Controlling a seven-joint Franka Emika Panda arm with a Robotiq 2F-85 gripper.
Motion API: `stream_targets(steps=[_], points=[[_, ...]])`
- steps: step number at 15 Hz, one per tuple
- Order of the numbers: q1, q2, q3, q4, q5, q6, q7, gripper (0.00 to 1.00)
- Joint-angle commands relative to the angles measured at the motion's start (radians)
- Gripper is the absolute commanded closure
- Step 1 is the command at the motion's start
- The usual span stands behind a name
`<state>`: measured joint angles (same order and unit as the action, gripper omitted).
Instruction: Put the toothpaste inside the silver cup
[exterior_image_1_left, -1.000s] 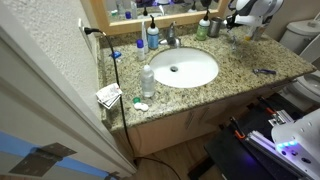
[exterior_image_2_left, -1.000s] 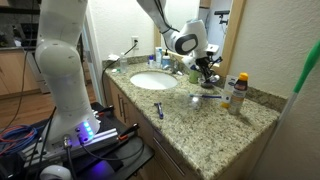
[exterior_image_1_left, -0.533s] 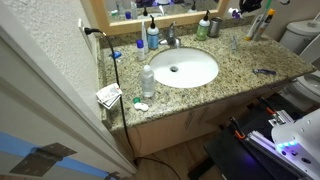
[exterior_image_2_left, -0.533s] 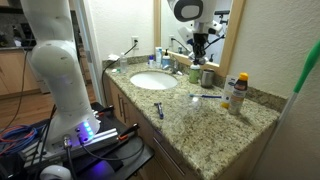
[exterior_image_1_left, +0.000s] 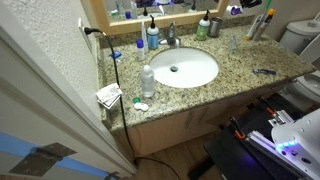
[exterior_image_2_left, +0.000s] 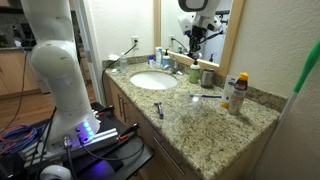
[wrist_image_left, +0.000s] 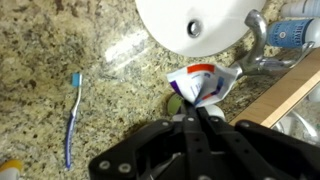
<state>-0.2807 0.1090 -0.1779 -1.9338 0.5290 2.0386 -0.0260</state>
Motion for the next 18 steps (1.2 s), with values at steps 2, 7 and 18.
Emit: stream_targets(steps=[2, 7, 18], points=[[-0.004, 0.238, -0.007, 0.310, 0.089, -0.146, 0.239, 0.99], [0.003, 0.262, -0.004, 0.309, 0.068, -0.103, 0.284, 0.99], [-0.136, 0.511, 0.012, 0.492, 0.456, -0.242, 0.555, 0.99]])
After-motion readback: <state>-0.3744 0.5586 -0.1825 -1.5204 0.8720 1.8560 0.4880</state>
